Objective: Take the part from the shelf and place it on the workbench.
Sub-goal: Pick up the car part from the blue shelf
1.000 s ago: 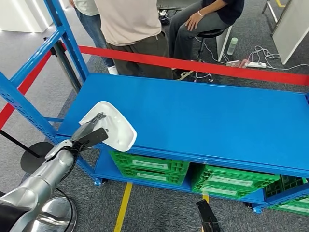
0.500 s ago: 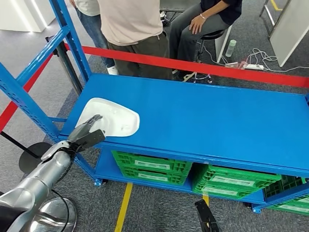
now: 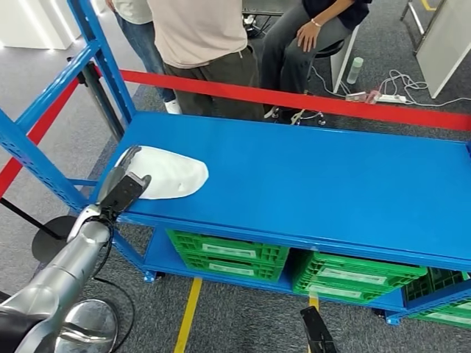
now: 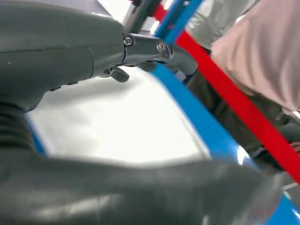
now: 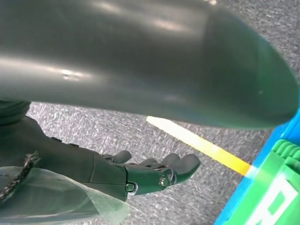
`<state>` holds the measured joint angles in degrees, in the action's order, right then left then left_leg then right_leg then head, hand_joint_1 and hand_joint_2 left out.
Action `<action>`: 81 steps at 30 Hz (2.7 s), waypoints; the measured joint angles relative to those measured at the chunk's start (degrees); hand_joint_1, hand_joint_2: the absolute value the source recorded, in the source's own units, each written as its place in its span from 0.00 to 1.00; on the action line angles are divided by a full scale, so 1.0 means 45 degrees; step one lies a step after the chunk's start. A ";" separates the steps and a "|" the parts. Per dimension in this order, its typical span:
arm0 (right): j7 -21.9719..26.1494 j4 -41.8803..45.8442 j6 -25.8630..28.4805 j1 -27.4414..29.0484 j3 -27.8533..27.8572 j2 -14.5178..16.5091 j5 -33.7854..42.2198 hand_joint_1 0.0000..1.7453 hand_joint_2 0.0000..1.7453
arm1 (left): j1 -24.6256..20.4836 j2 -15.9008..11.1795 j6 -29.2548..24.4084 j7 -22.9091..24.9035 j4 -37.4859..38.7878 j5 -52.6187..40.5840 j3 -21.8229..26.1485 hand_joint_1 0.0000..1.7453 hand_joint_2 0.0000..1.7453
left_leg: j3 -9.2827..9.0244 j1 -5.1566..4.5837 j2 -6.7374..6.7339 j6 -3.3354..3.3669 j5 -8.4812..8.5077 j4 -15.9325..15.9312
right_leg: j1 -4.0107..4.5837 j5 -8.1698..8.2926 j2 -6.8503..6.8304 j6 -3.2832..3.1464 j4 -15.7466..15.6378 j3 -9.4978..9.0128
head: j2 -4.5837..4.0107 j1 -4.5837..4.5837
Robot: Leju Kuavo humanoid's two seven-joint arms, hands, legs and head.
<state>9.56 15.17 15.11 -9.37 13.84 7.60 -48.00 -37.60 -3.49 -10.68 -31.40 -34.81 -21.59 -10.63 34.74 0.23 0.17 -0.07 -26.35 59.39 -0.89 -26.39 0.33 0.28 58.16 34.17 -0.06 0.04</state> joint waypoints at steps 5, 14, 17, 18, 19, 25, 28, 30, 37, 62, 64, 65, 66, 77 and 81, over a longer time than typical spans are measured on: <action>0.0000 0.0000 -0.0012 -0.0030 -0.0074 -0.0001 0.0009 0.00 0.00 | -0.0125 -0.0038 0.0097 0.0049 -0.0466 0.0019 0.0343 0.00 1.00 | 0.1450 0.0041 -0.0008 -0.0184 -0.1315 0.3099 | -0.0030 0.0000 0.0002 -0.0153 -0.0016 -0.0027 | 0.0000 0.0084; 0.0006 0.0000 -0.0055 -0.0074 -0.0208 0.0002 0.0008 0.00 0.00 | -0.0323 -0.0052 0.0107 0.0021 -0.0884 -0.0117 0.0554 0.00 1.00 | 0.0072 -0.0076 0.0002 0.0271 0.0336 -0.0254 | 0.0053 -0.0050 -0.0021 0.0137 -0.0012 0.0038 | 0.0000 0.0064; -0.0004 0.0000 -0.0057 -0.0112 -0.0217 -0.0001 0.0013 0.00 0.00 | -0.0445 -0.0046 0.0162 0.0029 -0.0983 -0.0234 0.0551 0.00 1.00 | 0.0011 0.0006 -0.0020 0.0407 0.0414 -0.0393 | 0.0046 -0.0782 -0.0030 0.0289 0.1136 0.0627 | -0.0001 0.0012; -0.0010 0.0000 -0.0057 -0.0113 -0.0219 -0.0002 0.0015 0.00 0.00 | -0.0479 -0.0046 0.0183 0.0034 -0.0994 -0.0247 0.0551 0.00 1.00 | 0.0016 0.0000 -0.0024 0.0428 0.0412 -0.0392 | 0.0047 -0.1190 -0.0033 0.0319 0.1992 0.1023 | -0.0001 -0.0011; -0.0015 -0.0001 -0.0058 -0.0097 -0.0219 -0.0002 0.0015 0.00 0.00 | -0.0490 -0.0047 0.0204 0.0039 -0.0998 -0.0250 0.0551 0.00 1.00 | 0.0020 -0.0007 -0.0029 0.0440 0.0410 -0.0387 | 0.0043 -0.1517 -0.0033 0.0346 0.2849 0.1434 | -0.0001 -0.0028; -0.0022 0.0000 -0.0059 -0.0114 -0.0219 -0.0002 0.0022 0.00 0.00 | -0.0513 -0.0044 0.0278 0.0060 -0.1019 -0.0283 0.0546 0.00 1.00 | 0.0030 -0.0048 -0.0007 0.0346 0.0340 -0.0270 | 0.0047 -0.0125 -0.0051 0.0295 0.0695 0.0410 | 0.0001 -0.0031; -0.0040 -0.0001 -0.0062 -0.0109 -0.0222 -0.0002 0.0040 0.00 0.00 | -0.0554 -0.0074 0.0295 0.0112 -0.1028 -0.0423 0.0538 0.00 1.00 | 0.0113 -0.0095 -0.0005 0.0179 0.0351 -0.0190 | 0.0081 -0.0051 -0.0032 0.0147 0.0037 0.0037 | 0.0001 -0.0036; -0.0053 -0.0001 -0.0064 -0.0114 -0.0223 0.0000 0.0058 0.00 0.00 | -0.0562 -0.0082 0.0278 0.0124 -0.1028 -0.0520 0.0515 0.00 1.00 | 0.0155 -0.0067 -0.0007 0.0062 0.0251 -0.0099 | 0.0052 -0.0004 -0.0034 -0.0004 0.0030 0.0035 | 0.0001 -0.0032; -0.0058 -0.0001 -0.0062 -0.0115 -0.0228 0.0000 0.0136 0.00 0.00 | -0.0567 -0.0157 0.0253 0.0148 -0.1001 -0.0687 0.0460 0.00 1.00 | 0.1664 0.0016 -0.0008 -0.0170 -0.1052 0.3280 | 0.0009 0.0013 -0.0032 -0.0202 -0.0001 -0.0004 | 0.0003 0.0057; 0.1700 0.0012 -0.0671 -0.0231 -0.0276 -0.0001 0.1545 0.00 1.00 | -0.0449 -0.0363 0.0384 0.0163 -0.1070 -0.0655 0.0306 0.00 1.00 | 0.0316 -0.0026 -0.0003 -0.0039 -0.0071 0.0339 | 0.0024 0.0113 -0.0048 -0.0099 -0.0058 0.0081 | 0.0000 0.0017; 0.1637 0.0015 -0.0669 -0.0245 -0.0239 0.0015 0.1764 0.00 1.00 | -0.0435 -0.0375 0.0356 0.0197 -0.1070 -0.0652 0.0276 0.00 1.00 | 0.0979 0.0015 -0.0009 -0.0168 -0.0877 0.1876 | 0.0004 0.0112 -0.0050 -0.0178 -0.0070 0.0069 | 0.0000 0.0055; 0.1619 0.0013 -0.0675 -0.0228 -0.0221 0.0021 0.1820 0.00 1.00 | -0.0403 -0.0385 0.0350 0.0215 -0.1069 -0.0651 0.0266 0.00 1.00 | 0.1367 0.0035 -0.0009 -0.0208 -0.1221 0.2733 | 0.0004 0.0106 -0.0049 -0.0191 -0.0068 0.0067 | 0.0000 0.0054; 0.1604 0.0013 -0.0682 -0.0203 -0.0208 0.0022 0.1842 0.00 1.00 | -0.0364 -0.0391 0.0349 0.0227 -0.1068 -0.0651 0.0259 0.00 1.00 | 0.1635 0.0049 -0.0009 -0.0228 -0.1370 0.3308 | 0.0004 0.0103 -0.0048 -0.0194 -0.0065 0.0064 | 0.0000 0.0052; 0.0712 0.0015 -0.0160 -0.0265 -0.0189 0.0027 0.1774 0.00 1.00 | -0.0484 -0.0390 0.0677 0.0271 -0.1060 -0.0654 0.0191 0.00 1.00 | 0.0009 0.0030 -0.0021 0.0310 0.0339 -0.0317 | 0.0047 -0.0251 -0.0061 0.0264 0.0376 0.0363 | 0.0002 0.0009; 0.0634 0.0015 -0.0072 -0.0239 -0.0189 0.0027 0.1766 0.00 1.00 | -0.0514 -0.0342 0.0963 0.0271 -0.1013 -0.0616 0.0177 0.00 1.00 | 0.0013 0.0015 -0.0038 0.0439 0.0345 -0.0342 | 0.0047 -0.1546 -0.0059 0.0346 0.3363 0.1796 | 0.0002 -0.0031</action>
<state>12.41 15.23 14.79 -10.45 12.98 7.72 -40.05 -39.91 -5.03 -6.35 -30.18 -39.36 -24.37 -9.84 34.80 0.29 0.00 1.90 -24.80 57.85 -0.67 -33.35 0.06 1.84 73.30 42.25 -0.05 -0.10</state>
